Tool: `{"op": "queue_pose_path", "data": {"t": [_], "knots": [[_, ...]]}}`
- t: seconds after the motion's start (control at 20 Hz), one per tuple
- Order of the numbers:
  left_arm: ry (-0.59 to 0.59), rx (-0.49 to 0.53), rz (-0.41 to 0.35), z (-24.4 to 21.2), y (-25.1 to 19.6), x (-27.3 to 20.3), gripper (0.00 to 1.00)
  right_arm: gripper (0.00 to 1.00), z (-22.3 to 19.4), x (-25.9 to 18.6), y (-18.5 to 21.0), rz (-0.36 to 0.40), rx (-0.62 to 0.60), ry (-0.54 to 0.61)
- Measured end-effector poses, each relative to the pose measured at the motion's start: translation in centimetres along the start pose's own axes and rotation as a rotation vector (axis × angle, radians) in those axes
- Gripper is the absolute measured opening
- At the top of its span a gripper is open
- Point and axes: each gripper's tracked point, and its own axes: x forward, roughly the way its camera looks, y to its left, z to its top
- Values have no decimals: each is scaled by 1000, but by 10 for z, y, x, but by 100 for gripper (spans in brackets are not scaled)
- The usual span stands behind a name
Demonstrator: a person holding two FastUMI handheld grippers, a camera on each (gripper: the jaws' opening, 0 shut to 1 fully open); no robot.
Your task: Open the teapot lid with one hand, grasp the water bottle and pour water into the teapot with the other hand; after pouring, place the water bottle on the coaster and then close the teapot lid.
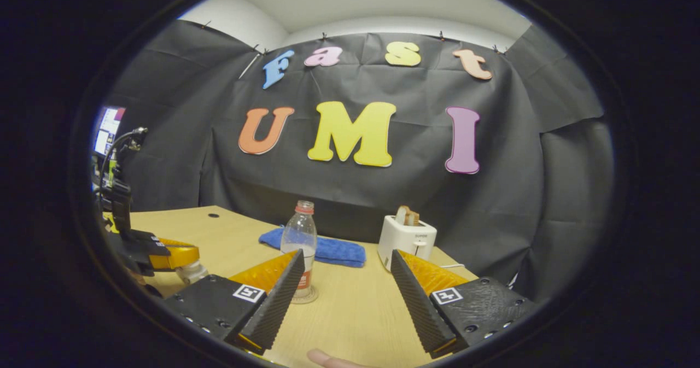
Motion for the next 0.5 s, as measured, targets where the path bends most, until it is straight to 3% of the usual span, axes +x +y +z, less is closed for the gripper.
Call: {"op": "queue_pose_path", "data": {"t": [0.4, 0.5], "knots": [[23, 22, 24, -7, 6, 0, 5, 98, 3, -2, -4, -8, -33, -5], [26, 20, 26, -7, 5, 0, 5, 95, 5, -3, -6, -13, -29, -6]]}}
